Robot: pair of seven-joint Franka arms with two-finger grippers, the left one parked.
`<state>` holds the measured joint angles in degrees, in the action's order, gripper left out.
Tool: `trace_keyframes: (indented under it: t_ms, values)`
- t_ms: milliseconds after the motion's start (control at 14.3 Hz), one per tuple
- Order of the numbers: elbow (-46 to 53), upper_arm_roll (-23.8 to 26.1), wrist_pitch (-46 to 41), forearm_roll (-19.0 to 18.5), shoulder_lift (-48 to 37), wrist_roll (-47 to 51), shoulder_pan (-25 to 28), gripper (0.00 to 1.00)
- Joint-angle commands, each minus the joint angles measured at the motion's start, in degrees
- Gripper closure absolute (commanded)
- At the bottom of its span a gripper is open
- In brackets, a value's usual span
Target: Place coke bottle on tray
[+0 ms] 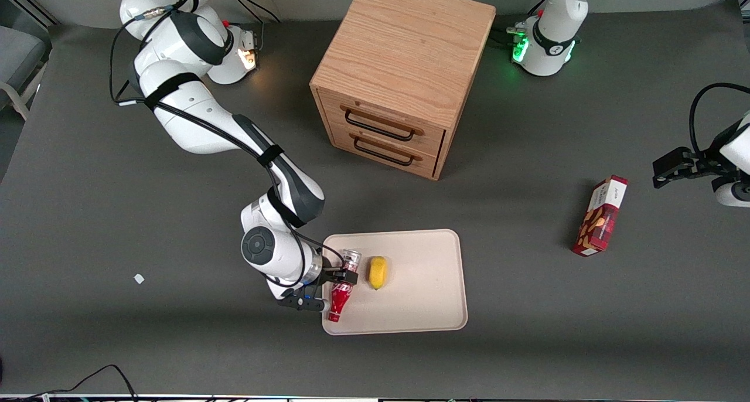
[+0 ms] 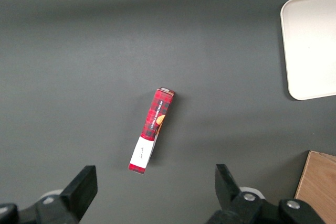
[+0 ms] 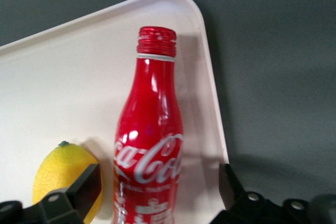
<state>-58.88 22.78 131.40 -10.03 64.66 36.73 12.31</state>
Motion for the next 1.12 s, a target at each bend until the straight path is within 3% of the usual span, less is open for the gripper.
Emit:
trace_keyframes:
  t_ms: [0, 349, 837, 1047]
  values:
    - [1.57, -0.28, -2.98, -1.66, -0.94, 1.68, 0.52, 0.0]
    - [-2.46, -0.11, -13.69, -1.84, -13.92, 1.42, -1.4, 0.0]
    - [-3.26, -0.45, -40.76, -1.22, -34.76, 0.45, -6.15, 0.0]
    - [-3.35, -2.38, -52.8, 1.14, -42.66, -5.08, -8.52, 0.0]
